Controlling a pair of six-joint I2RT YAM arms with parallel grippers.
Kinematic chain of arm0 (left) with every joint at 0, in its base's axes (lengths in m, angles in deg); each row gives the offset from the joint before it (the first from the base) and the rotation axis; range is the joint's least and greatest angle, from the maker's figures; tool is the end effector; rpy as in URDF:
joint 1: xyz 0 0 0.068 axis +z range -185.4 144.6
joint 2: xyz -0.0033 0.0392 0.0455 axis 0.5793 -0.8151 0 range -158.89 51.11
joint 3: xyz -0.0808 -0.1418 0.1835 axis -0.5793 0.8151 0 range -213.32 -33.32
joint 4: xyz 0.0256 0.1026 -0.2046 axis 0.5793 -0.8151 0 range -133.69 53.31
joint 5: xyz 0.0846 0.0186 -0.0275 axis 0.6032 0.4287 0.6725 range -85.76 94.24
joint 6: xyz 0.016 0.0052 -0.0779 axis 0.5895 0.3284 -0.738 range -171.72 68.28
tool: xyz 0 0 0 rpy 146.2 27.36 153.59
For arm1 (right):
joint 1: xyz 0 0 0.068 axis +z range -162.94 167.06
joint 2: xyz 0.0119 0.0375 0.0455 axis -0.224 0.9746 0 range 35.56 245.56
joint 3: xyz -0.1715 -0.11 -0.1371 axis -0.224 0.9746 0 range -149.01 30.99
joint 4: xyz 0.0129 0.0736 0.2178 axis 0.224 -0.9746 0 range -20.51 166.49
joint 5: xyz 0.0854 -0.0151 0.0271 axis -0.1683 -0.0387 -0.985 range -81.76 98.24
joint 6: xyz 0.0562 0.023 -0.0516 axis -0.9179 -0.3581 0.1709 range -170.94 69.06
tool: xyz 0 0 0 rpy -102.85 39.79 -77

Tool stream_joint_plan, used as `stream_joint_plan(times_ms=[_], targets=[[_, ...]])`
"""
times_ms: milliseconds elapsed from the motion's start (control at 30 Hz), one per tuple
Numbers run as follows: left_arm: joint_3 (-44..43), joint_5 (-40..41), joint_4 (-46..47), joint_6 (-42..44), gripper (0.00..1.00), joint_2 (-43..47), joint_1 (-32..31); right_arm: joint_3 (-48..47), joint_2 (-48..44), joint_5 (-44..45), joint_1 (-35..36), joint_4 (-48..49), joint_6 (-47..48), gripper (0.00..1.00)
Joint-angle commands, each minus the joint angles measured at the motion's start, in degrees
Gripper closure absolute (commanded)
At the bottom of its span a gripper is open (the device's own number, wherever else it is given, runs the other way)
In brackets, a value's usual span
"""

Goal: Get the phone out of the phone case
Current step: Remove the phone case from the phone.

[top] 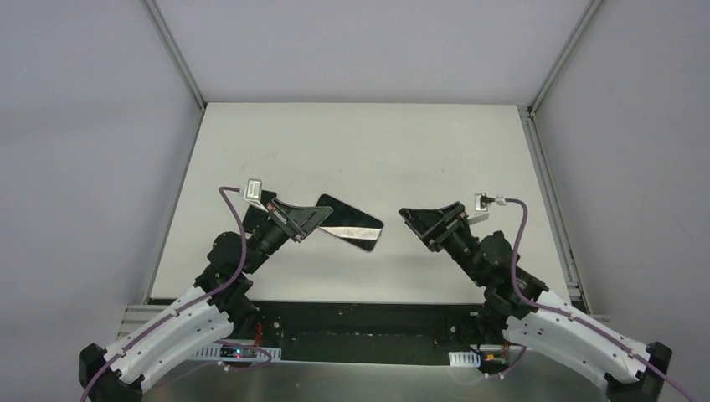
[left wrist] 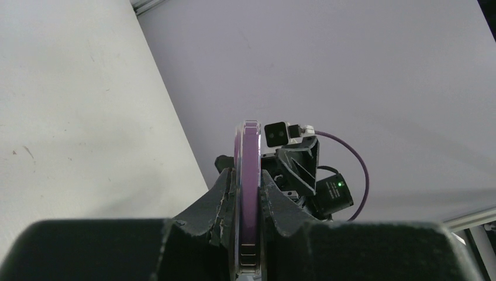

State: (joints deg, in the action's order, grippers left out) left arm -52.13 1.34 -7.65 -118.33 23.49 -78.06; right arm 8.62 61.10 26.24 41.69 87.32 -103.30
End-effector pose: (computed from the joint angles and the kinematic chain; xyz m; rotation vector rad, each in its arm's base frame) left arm 0.1176 -0.1129 0.2991 -0.2418 1.3854 -1.6646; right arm 0.1096 0.1180 0.2819 0.2508 1.5610 1.2833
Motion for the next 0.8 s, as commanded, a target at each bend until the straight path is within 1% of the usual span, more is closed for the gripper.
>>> stream_joint_plan(times_ms=[0, 67, 167, 300, 400, 500, 700, 767], targets=[[-2.46, -1.15, 6.3, 0.85, 1.0, 1.92, 0.29, -3.77, 5.27, -11.53, -2.38, 8.24, -6.8, 0.19], [-2.38, -1.05, 6.67, 1.36, 1.0, 2.12, 0.3, -3.09, 6.73, -13.78, -3.97, 12.08, -8.58, 0.21], [-2.61, -0.42, 7.22, 1.75, 1.0, 1.99, 0.29, -1.21, 8.96, -17.28, -6.36, 20.56, -11.67, 0.23], [-3.67, -0.77, 7.73, 2.63, 1.0, 1.03, 0.31, -0.94, 13.59, -22.18, -8.27, 27.05, -13.32, 0.27], [-4.58, -1.03, 8.32, 3.42, 1.0, -0.38, 0.29, -0.82, 16.89, -24.55, -8.53, 32.1, -14.01, 0.32], [-5.44, -0.52, 9.03, 3.59, 1.0, -2.0, 0.3, -0.35, 18.43, -25.05, -8.51, 33.54, -14.13, 0.33], [-7.34, -1.45, 10.13, 3.36, 1.0, -4.94, 0.29, 0.69, 16.84, -24.14, -8.62, 31.84, -12.49, 0.34], [-7.55, -1.46, 10.45, 3.09, 1.0, -5.59, 0.29, 0.79, 16.7, -24.45, -8.61, 31.77, -12.48, 0.37]])
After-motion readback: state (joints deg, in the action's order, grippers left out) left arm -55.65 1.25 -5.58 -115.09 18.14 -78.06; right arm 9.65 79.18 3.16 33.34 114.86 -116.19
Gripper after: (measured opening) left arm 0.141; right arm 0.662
